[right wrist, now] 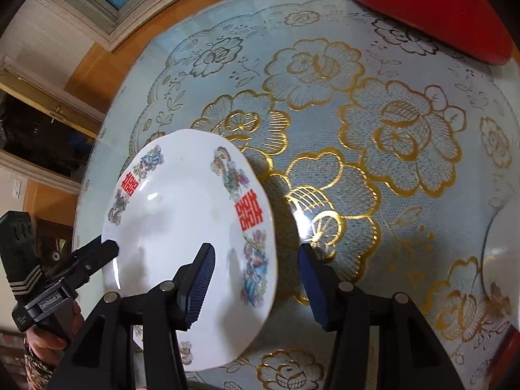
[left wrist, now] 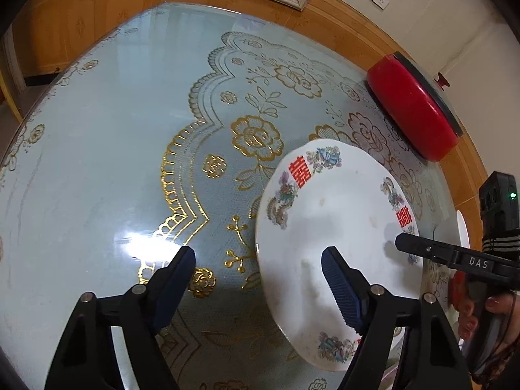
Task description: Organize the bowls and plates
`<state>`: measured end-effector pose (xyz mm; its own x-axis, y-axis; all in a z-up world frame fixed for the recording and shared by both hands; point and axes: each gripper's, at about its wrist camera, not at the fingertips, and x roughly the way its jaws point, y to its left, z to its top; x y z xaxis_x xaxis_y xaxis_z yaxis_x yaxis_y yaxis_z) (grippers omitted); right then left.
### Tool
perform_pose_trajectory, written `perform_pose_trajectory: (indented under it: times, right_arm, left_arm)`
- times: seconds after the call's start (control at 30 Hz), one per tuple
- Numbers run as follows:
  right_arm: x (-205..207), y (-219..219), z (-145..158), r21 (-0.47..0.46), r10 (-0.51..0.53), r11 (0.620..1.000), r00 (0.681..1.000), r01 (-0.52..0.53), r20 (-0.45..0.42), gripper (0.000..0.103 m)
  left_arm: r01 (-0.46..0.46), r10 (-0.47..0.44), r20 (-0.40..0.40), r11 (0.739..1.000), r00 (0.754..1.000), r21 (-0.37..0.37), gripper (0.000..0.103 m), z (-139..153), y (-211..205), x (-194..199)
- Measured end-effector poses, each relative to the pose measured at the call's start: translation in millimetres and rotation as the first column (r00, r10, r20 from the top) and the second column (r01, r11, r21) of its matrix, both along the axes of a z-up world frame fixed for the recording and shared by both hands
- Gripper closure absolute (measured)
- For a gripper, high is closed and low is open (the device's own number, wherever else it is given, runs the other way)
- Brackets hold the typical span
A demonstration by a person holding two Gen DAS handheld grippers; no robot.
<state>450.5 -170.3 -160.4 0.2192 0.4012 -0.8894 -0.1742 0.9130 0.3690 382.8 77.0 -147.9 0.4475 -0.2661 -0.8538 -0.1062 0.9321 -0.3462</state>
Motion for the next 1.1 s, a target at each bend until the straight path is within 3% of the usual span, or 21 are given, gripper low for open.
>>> perform_pose_trajectory:
  times: [0.13, 0.4, 0.47, 0.77, 1.1]
  right_arm:
    - [3.6, 5.0, -0.3, -0.004, 0.002, 1.000, 1.000, -0.002, 0.024, 0.070]
    - [9.1, 21.7, -5.4, -0.065, 0.054, 0.997, 0.997, -0.051, 0.058, 0.073]
    - [9.3, 20.8, -6.5, -0.058, 0.049, 0.997, 0.997, -0.045, 0.065, 0.074]
    - [9.0, 17.6, -5.9, -0.053, 0.052, 0.997, 0.997, -0.049, 0.065, 0.074]
    - [5.9, 13.4, -4.6, -0.047, 0.007, 0.999, 0.999, -0.004, 0.052, 0.074]
  left_arm:
    - [0.018, -0.018, 0.006, 1.000, 1.000, 0.015, 0.033, -2.2, -5.2, 2.1]
    - [0.064, -0.066, 0.030, 0.997, 0.997, 0.041, 0.056, -2.5, -16.0, 6.4]
    - [0.085, -0.086, 0.033, 0.995, 0.996, 0.044, 0.069, -3.5, -20.4, 6.9]
    - [0.099, -0.107, 0.066, 0.988, 0.992, 0.116, 0.071, -4.0, -27.6, 5.9]
    - [0.073, -0.082, 0.069, 0.990, 0.994, 0.124, 0.072, -3.6, -32.1, -4.5]
